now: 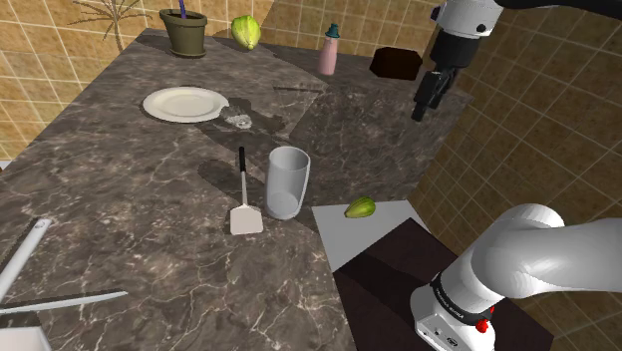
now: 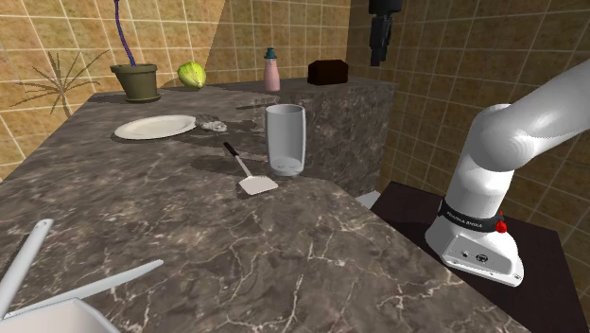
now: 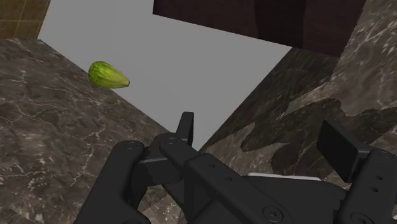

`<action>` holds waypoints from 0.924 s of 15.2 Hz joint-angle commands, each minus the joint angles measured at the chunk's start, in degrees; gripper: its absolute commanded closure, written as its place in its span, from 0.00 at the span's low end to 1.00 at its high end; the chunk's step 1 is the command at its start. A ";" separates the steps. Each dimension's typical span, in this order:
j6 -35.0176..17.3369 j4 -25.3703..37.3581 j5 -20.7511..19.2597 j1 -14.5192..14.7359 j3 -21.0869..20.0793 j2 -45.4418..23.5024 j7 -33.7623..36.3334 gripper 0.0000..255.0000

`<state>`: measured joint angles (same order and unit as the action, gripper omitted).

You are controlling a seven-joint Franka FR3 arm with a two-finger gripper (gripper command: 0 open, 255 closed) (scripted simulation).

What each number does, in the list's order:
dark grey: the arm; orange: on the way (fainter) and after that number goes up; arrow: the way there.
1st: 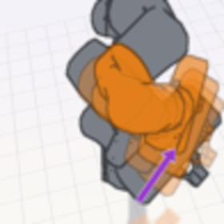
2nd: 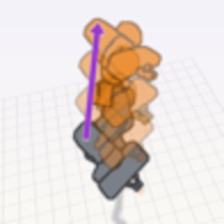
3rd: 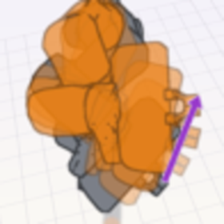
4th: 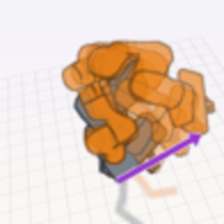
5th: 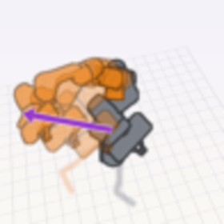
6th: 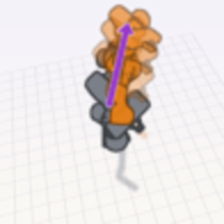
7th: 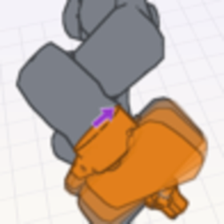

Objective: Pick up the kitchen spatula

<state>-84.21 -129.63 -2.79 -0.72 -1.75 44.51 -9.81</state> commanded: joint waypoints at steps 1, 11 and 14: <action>0.00 0.00 0.00 0.00 0.00 0.00 0.00 0.00; -9.45 -3.67 9.57 0.45 -13.42 -4.21 21.42 0.00; -12.79 -3.04 11.60 0.19 -17.61 -7.39 27.74 0.00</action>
<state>-95.91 -132.83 7.99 -0.53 -17.81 38.01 15.46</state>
